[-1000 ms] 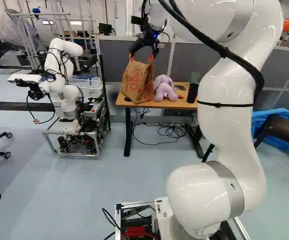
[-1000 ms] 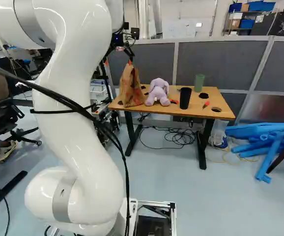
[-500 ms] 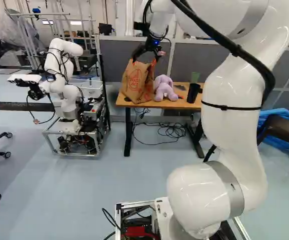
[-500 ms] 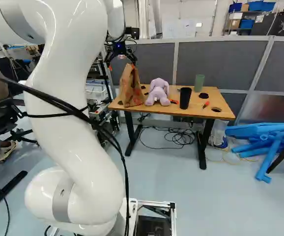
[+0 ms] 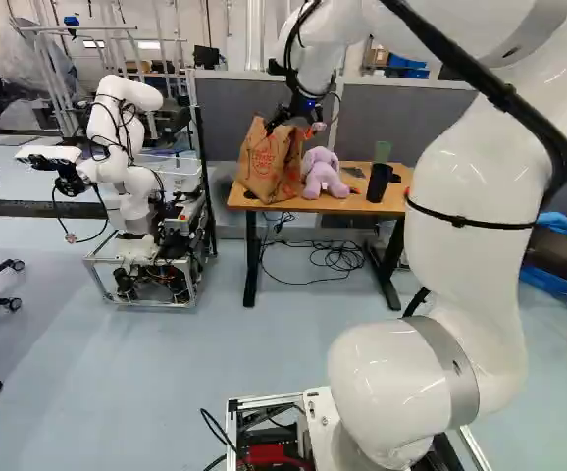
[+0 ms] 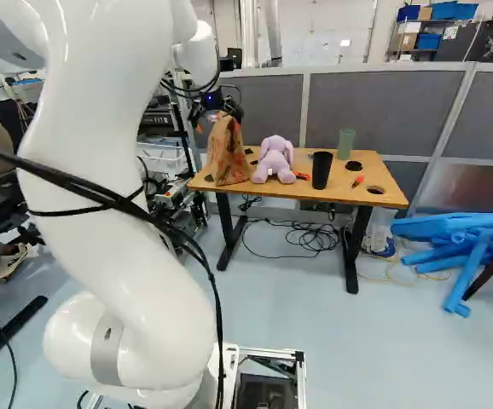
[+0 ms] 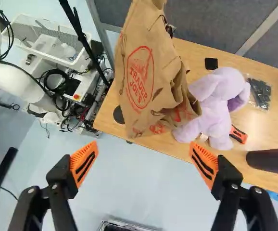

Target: Pick up the bag on the ground and place it on the table

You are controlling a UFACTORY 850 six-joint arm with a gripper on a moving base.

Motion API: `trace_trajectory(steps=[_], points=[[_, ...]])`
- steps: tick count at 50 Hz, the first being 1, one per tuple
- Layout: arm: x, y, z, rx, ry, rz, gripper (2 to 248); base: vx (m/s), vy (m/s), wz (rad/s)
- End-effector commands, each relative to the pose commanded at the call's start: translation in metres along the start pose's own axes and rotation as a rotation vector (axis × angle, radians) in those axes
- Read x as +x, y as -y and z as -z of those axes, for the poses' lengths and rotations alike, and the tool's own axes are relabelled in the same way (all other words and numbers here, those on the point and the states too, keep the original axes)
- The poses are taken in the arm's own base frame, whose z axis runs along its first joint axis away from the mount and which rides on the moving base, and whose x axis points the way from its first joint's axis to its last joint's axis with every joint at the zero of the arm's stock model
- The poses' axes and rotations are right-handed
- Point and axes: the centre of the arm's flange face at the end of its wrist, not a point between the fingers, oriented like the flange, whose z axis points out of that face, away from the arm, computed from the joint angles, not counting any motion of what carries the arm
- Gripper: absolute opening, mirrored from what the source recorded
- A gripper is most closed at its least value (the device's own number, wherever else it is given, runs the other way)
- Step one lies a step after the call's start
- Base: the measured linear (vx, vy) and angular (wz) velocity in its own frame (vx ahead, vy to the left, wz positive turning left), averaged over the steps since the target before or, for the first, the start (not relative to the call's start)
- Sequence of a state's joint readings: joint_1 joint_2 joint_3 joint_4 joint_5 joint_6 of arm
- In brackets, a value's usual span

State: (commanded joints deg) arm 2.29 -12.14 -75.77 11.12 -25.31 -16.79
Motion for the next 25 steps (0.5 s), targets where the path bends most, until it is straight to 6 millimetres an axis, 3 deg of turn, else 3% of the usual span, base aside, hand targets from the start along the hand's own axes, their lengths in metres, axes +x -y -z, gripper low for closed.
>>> trace_trajectory(steps=[25], points=[[-0.087, -0.003, -0.016, -0.086, -0.13, -0.043, 247, 0.0, 0.0, 0.0]])
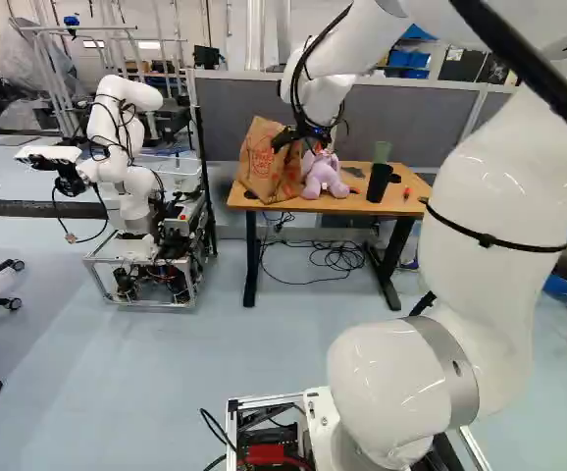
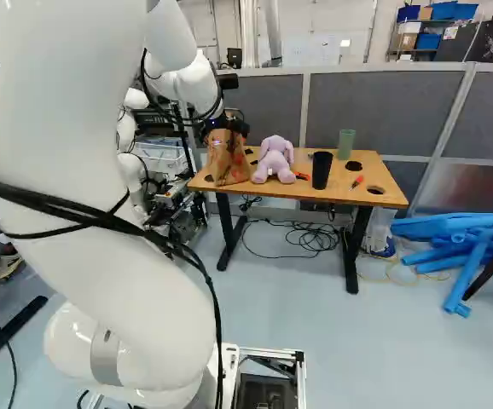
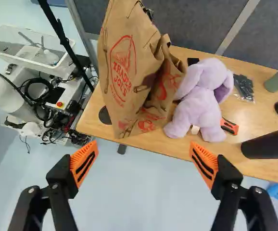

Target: Pick up the bag on the ground and place it on the table

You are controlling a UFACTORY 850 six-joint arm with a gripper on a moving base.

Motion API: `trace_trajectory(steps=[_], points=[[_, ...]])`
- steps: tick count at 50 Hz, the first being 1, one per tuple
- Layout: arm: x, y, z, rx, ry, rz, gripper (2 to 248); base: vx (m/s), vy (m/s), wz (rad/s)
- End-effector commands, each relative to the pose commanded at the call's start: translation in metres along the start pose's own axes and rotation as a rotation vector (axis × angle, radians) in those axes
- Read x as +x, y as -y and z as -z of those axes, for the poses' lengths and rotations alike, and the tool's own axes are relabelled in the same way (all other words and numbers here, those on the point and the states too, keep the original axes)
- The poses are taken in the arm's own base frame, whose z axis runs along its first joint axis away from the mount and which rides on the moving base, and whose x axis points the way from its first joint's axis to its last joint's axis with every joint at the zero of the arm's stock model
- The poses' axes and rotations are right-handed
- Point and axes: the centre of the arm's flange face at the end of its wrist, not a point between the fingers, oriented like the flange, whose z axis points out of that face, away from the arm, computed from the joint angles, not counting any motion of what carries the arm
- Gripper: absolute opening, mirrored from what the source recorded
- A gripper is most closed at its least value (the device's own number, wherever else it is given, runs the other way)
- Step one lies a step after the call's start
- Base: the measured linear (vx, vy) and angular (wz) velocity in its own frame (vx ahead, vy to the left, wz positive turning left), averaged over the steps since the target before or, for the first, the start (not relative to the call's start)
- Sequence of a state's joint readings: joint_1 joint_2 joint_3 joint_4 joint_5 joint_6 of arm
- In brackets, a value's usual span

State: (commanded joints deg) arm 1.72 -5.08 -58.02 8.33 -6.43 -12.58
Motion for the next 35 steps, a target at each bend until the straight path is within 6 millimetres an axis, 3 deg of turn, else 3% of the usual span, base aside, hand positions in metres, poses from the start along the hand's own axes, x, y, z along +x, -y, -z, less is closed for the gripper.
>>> trace_trajectory(steps=[35], points=[[-0.137, 0.001, 0.013, -0.065, -0.19, -0.04, 247, 0.0, 0.0, 0.0]])
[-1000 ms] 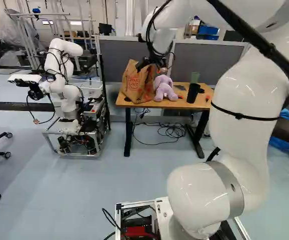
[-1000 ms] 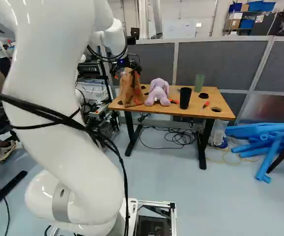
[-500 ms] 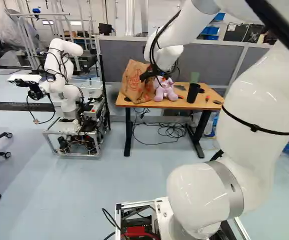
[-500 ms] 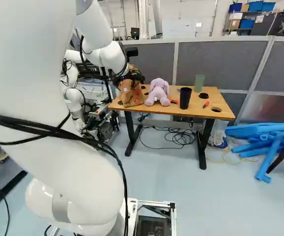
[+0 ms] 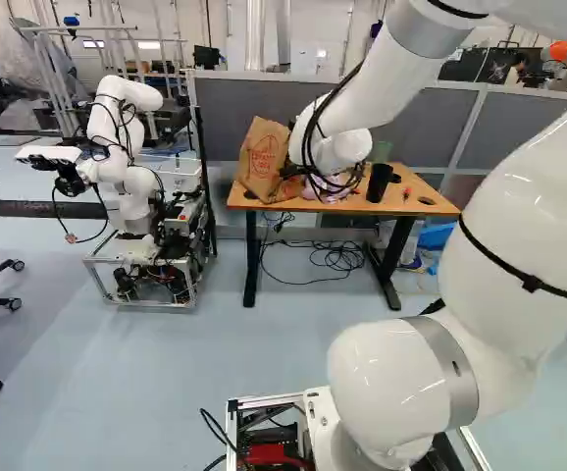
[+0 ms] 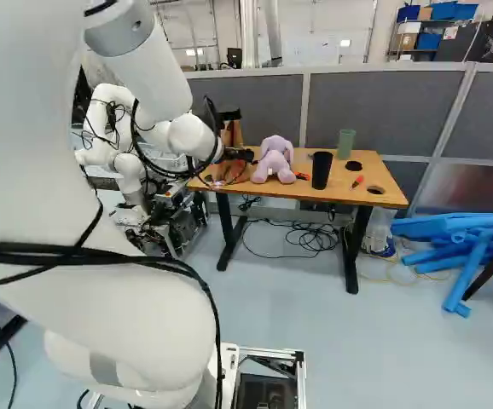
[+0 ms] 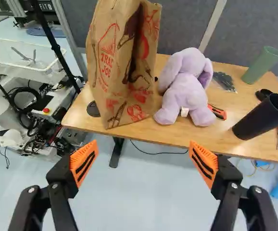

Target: Pick up the bag on the ground and place it on the table

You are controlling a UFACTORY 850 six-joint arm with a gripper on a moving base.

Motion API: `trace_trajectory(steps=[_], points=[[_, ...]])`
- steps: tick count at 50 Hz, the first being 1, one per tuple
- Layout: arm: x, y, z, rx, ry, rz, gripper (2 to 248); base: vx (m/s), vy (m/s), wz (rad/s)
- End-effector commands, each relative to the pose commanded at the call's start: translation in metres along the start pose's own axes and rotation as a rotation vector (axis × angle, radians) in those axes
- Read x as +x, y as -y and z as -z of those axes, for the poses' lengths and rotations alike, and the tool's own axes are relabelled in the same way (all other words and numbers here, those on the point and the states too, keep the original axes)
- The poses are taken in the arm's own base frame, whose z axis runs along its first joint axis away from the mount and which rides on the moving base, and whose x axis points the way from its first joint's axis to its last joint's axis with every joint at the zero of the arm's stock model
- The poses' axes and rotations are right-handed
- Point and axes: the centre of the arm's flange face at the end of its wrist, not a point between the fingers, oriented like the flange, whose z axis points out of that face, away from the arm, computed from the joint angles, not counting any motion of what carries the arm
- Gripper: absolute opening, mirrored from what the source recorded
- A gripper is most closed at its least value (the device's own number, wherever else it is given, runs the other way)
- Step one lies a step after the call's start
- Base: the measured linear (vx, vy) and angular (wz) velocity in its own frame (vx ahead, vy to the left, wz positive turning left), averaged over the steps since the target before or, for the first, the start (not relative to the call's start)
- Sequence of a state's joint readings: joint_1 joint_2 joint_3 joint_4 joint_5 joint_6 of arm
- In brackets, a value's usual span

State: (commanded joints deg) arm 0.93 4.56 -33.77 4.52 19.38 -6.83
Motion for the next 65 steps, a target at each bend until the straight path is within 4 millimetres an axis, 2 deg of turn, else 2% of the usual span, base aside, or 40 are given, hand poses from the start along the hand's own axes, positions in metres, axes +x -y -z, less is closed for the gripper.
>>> trace_trajectory(steps=[17, 33, 45, 65], points=[[-0.052, 0.0, 0.022, -0.007, -0.074, -0.015, 247, 0.0, 0.0, 0.0], [-0.093, 0.0, 0.04, -0.007, -0.131, -0.028, 247, 0.0, 0.0, 0.0], [-0.118, 0.001, 0.053, -0.004, -0.166, -0.036, 247, 0.0, 0.0, 0.0], [-0.148, 0.002, 0.069, 0.001, -0.207, -0.047, 247, 0.0, 0.0, 0.0]])
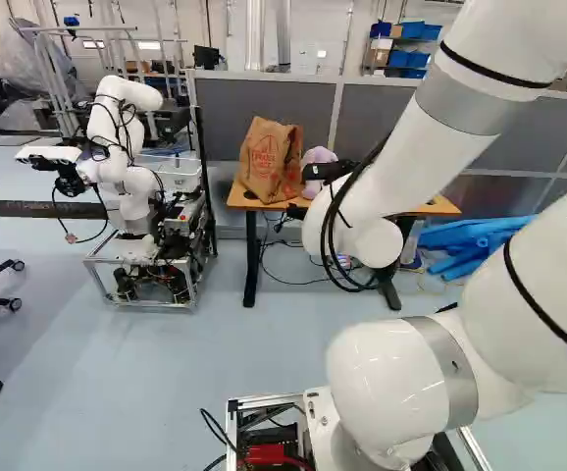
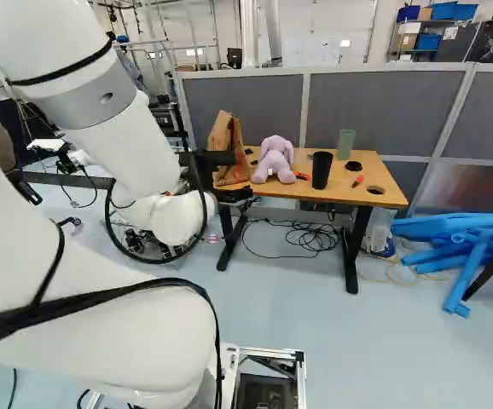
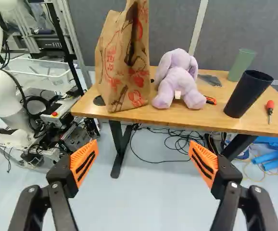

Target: Pick up the bag on the ground and place it on the table

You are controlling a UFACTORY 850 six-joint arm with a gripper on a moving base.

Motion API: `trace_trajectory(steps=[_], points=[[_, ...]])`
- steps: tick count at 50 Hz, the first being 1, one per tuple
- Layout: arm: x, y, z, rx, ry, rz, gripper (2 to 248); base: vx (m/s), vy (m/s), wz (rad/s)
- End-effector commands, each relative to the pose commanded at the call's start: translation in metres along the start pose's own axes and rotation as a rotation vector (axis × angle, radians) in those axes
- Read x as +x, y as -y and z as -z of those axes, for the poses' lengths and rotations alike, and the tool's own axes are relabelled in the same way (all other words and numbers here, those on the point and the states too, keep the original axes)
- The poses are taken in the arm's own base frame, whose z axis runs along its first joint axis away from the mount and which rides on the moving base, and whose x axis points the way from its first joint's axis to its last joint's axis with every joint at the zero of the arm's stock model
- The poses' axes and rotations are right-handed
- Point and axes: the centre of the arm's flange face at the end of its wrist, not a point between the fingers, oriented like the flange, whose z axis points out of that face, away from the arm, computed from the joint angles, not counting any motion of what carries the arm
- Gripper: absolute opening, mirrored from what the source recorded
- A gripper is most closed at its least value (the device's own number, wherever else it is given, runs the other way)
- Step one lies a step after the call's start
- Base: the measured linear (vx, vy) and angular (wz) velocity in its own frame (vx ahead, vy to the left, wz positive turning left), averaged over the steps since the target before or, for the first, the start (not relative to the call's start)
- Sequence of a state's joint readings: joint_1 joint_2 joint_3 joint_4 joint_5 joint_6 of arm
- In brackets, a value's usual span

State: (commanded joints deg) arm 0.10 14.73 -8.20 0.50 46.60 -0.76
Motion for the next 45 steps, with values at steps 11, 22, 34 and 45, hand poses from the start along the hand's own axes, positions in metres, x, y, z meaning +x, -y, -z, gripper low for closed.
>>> trace_trajectory(steps=[11, 22, 34, 45], points=[[-0.009, 0.0, 0.008, 0.002, -0.014, -0.004, 247, 0.0, 0.0, 0.0], [-0.014, 0.0, 0.013, 0.004, -0.023, -0.007, 247, 0.0, 0.0, 0.0], [-0.016, 0.0, 0.014, 0.005, -0.026, -0.008, 247, 0.0, 0.0, 0.0], [-0.016, 0.0, 0.014, 0.005, -0.026, -0.008, 247, 0.0, 0.0, 0.0]])
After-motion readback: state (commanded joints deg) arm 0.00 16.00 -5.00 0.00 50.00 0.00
